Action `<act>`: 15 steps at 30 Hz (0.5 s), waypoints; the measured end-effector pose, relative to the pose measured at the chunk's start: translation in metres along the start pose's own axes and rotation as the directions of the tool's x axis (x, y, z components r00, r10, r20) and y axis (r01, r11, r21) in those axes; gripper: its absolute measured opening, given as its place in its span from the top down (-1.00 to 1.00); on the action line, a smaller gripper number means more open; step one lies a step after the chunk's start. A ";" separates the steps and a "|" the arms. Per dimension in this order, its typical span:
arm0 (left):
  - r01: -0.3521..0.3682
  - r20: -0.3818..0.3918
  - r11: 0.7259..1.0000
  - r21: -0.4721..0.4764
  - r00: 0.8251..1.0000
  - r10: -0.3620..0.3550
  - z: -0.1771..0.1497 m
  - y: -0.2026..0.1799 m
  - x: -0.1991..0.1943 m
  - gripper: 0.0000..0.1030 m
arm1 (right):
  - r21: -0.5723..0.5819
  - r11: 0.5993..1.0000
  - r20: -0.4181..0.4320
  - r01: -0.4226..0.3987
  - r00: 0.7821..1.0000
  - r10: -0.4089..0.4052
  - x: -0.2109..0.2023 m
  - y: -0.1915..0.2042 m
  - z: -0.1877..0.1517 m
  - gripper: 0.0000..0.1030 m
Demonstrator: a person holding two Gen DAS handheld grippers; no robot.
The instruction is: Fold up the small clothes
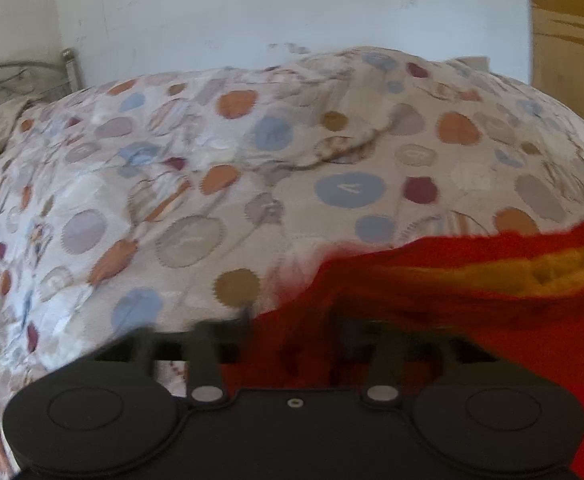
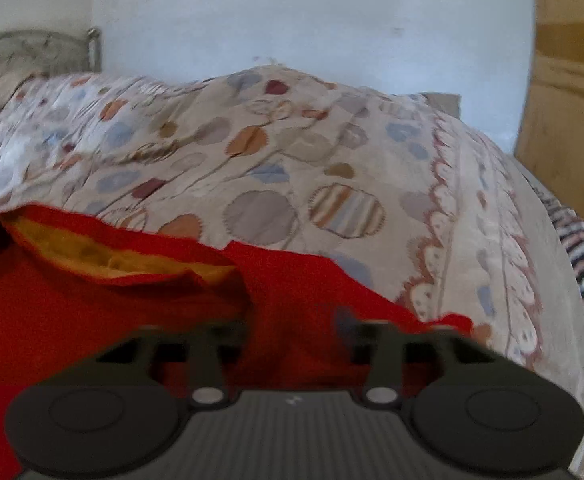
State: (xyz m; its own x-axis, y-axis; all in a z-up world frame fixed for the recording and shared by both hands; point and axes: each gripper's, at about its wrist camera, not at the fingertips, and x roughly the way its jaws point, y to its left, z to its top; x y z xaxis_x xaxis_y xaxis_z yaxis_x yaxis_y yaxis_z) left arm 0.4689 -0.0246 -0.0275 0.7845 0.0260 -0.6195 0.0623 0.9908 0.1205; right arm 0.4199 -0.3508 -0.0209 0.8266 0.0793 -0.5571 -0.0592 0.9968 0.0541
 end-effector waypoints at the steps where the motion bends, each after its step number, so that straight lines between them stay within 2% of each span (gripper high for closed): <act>1: 0.000 0.001 0.999 -0.034 1.000 0.000 0.002 0.006 -0.001 -0.81 | 0.025 1.000 0.015 -0.008 1.000 0.008 -0.004 -0.005 0.000 -0.59; 2: 0.009 0.004 0.997 -0.077 1.000 -0.009 0.003 0.013 -0.003 -0.86 | 0.041 0.999 0.025 -0.011 1.000 0.010 -0.007 -0.009 0.000 -0.74; 4: 0.039 0.002 0.988 -0.149 0.999 -0.039 0.008 0.027 -0.006 -0.86 | 0.066 0.998 0.047 0.001 0.999 -0.004 -0.014 -0.016 0.001 -0.92; 6: 0.038 0.004 0.981 -0.191 0.999 -0.038 0.010 0.035 -0.011 -0.94 | 0.081 0.997 0.073 0.018 0.997 -0.024 -0.022 -0.022 0.001 -1.00; 8: 0.035 0.039 0.977 -0.211 0.999 -0.027 0.008 0.040 -0.020 -0.99 | 0.079 0.997 0.088 0.021 0.996 -0.028 -0.029 -0.026 -0.002 -1.00; 11: 0.077 0.094 0.982 -0.174 0.994 -0.061 0.000 0.036 -0.033 -0.99 | 0.046 0.999 0.095 -0.017 0.995 0.012 -0.036 -0.026 -0.010 -1.00; 13: 0.106 0.126 0.988 -0.113 0.988 -0.091 -0.006 0.026 -0.036 -0.99 | 0.008 0.999 0.082 -0.050 0.995 0.049 -0.035 -0.022 -0.017 -1.00; 15: 0.092 0.139 0.995 -0.039 0.987 -0.086 -0.010 0.012 -0.035 -0.99 | -0.025 0.998 0.068 -0.052 0.996 0.054 -0.029 -0.015 -0.021 -1.00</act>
State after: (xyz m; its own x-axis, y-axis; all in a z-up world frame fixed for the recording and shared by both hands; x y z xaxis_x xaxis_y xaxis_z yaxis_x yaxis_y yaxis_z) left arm 0.4360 -0.0126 -0.0128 0.8546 -0.0779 -0.5133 0.1100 0.9934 0.0324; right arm 0.3848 -0.3679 -0.0227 0.8584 0.1321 -0.4957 -0.1164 0.9912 0.0626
